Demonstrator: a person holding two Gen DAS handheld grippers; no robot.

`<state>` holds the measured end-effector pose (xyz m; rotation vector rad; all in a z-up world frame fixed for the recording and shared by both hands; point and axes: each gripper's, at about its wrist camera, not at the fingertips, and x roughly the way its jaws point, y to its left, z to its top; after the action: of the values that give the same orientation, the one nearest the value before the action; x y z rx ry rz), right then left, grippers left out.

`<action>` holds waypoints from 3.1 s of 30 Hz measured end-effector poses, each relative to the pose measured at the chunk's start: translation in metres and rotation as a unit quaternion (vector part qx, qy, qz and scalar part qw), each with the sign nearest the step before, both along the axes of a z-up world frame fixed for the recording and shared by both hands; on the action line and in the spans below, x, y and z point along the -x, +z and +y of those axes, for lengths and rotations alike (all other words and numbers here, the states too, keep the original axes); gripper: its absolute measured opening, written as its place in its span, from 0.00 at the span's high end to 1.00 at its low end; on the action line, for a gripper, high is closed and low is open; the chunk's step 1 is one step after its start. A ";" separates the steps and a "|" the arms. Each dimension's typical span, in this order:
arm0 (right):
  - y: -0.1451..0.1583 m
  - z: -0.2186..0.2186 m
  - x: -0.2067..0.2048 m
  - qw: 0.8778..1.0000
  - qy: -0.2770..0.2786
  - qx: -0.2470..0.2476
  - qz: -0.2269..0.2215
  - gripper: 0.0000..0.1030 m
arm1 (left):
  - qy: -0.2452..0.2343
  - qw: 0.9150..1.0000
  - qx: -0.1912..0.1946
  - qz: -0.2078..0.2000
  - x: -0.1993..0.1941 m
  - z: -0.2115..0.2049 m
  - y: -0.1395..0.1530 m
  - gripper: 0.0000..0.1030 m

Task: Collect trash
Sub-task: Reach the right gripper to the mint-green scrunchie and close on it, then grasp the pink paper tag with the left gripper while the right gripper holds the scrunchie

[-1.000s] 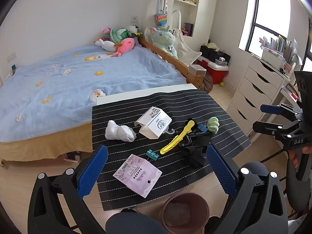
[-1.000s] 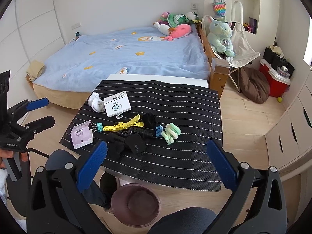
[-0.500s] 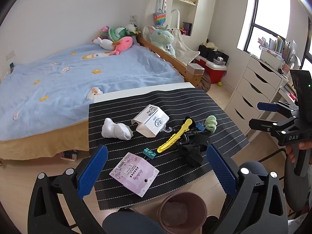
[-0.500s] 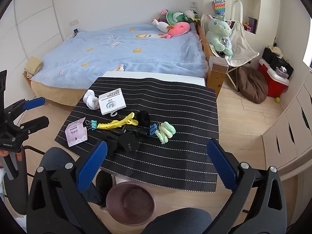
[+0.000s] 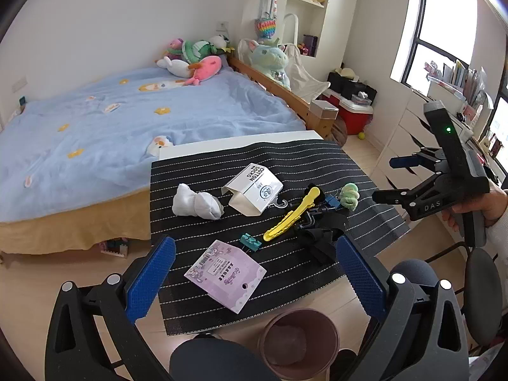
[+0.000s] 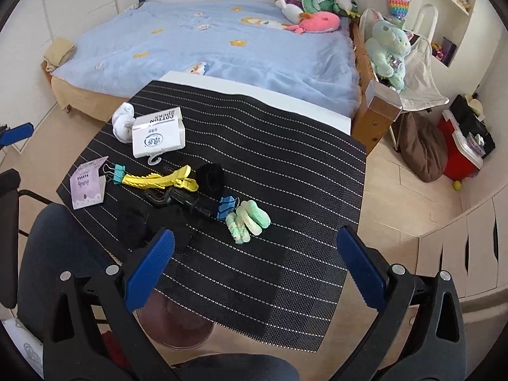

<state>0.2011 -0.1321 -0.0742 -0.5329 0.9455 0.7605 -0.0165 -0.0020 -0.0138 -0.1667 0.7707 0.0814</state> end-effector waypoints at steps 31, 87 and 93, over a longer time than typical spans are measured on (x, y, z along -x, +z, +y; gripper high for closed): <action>-0.027 0.013 -0.015 0.999 0.029 0.013 0.041 0.78 | 0.014 1.000 0.004 0.019 0.004 0.014 -0.012 0.06; 0.000 -0.013 0.026 0.993 -0.002 -0.093 0.072 0.78 | -0.122 0.976 -0.037 0.177 -0.048 0.023 -0.085 0.65; 0.006 -0.016 0.043 0.993 0.003 -0.100 0.064 0.78 | -0.097 0.987 -0.016 0.125 -0.031 0.016 -0.057 0.65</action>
<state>0.1577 -0.1483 -0.0681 -0.3142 0.9729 0.8926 0.0145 0.0143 -0.0711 -0.0498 1.0326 -0.0715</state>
